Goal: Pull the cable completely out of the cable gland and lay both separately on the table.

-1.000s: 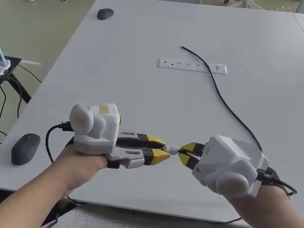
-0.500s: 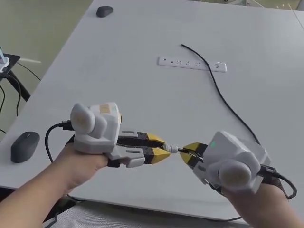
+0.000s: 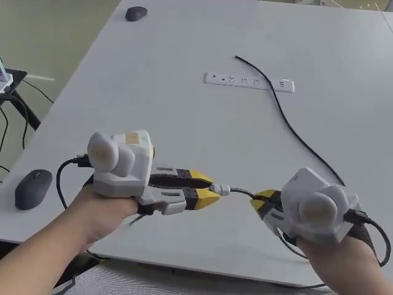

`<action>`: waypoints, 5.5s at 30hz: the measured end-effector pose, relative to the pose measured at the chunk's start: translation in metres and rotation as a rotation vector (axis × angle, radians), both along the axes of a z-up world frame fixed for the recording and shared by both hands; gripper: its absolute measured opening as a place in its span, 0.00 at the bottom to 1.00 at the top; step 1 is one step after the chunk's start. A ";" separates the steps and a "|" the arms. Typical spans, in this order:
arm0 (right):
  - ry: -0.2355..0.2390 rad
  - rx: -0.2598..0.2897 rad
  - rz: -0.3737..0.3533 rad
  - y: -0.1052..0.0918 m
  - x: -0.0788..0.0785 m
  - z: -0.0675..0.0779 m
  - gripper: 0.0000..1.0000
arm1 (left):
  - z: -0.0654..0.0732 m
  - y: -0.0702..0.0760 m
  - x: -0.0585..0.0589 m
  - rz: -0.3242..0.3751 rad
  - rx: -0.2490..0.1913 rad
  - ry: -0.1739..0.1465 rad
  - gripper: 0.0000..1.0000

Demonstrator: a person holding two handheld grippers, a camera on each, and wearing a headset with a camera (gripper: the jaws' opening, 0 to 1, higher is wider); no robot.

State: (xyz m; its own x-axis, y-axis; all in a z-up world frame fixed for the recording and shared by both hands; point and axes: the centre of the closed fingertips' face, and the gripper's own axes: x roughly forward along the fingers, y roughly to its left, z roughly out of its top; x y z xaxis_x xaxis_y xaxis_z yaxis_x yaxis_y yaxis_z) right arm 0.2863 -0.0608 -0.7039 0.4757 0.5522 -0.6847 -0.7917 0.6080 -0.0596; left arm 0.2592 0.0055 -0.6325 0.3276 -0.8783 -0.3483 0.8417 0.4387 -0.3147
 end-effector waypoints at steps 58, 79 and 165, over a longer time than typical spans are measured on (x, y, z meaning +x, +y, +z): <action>-0.092 0.103 0.204 0.040 -0.017 0.054 0.17 | 0.000 0.005 -0.001 0.005 0.017 -0.003 0.15; -0.274 -0.078 0.409 0.060 -0.023 0.052 0.01 | 0.000 0.001 0.001 -0.007 0.004 0.008 0.15; 0.416 0.328 -0.459 -0.047 0.007 -0.051 0.03 | 0.011 0.004 0.013 0.042 -0.011 -0.033 0.15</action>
